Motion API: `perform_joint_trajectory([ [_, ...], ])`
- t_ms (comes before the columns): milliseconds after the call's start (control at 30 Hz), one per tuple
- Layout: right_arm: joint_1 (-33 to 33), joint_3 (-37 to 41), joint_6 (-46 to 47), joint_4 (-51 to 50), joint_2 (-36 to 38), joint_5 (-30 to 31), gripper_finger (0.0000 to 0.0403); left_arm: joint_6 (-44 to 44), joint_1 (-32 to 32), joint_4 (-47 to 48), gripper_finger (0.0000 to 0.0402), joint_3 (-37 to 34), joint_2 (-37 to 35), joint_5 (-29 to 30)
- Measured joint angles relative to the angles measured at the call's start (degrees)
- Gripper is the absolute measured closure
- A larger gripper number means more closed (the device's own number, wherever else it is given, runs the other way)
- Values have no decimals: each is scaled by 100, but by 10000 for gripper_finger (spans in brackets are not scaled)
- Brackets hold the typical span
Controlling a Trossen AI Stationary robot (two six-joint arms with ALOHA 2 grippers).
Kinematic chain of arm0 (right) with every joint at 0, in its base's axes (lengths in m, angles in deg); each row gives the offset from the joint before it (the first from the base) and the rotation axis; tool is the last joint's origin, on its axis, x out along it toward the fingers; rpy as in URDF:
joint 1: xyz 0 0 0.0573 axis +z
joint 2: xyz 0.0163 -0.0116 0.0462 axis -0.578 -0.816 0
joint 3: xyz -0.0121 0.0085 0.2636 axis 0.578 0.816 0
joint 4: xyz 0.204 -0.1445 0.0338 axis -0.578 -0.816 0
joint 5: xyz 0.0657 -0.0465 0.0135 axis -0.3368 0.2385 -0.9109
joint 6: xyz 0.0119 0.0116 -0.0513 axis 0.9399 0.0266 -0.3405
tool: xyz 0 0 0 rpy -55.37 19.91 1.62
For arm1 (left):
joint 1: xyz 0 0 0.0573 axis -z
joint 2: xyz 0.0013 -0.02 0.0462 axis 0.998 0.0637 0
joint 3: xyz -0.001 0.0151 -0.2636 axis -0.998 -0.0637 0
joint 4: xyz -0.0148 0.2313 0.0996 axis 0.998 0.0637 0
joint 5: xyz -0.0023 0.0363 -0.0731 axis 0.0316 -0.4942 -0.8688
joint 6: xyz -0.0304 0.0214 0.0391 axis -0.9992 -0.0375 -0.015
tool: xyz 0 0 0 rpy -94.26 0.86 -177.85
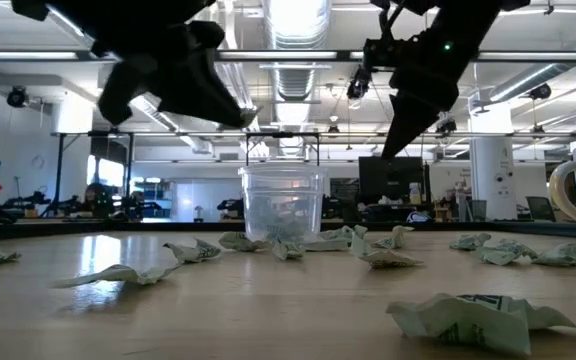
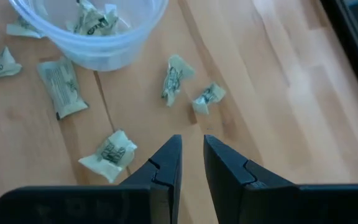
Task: Pick and place Stevia / Truvia into bins
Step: Put the light green stevia packet into the transparent container
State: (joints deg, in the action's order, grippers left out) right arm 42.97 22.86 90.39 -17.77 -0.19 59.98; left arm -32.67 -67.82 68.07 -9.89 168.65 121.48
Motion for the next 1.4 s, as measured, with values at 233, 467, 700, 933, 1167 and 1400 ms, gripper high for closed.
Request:
perform_joint_trajectory([
  [233,244,100,517,31,-9,-26,346,511,-539,-154,394,-10,147,-99],
  [467,570,113,893,73,-13,-319,346,893,-998,-579,393,10,464,-967],
  [700,959,216,910,446,-15,-327,346,1195,-1019,-699,353,129,776,-1034],
  [933,1126,512,248,1372,-15,-329,346,1165,-1015,-681,289,170,681,-678],
  [1167,1066,583,-494,1637,-371,-306,346,684,-750,336,263,162,-23,-135],
  [1400,758,587,-564,1553,-695,-567,346,-390,-223,1451,262,116,-1156,-138],
])
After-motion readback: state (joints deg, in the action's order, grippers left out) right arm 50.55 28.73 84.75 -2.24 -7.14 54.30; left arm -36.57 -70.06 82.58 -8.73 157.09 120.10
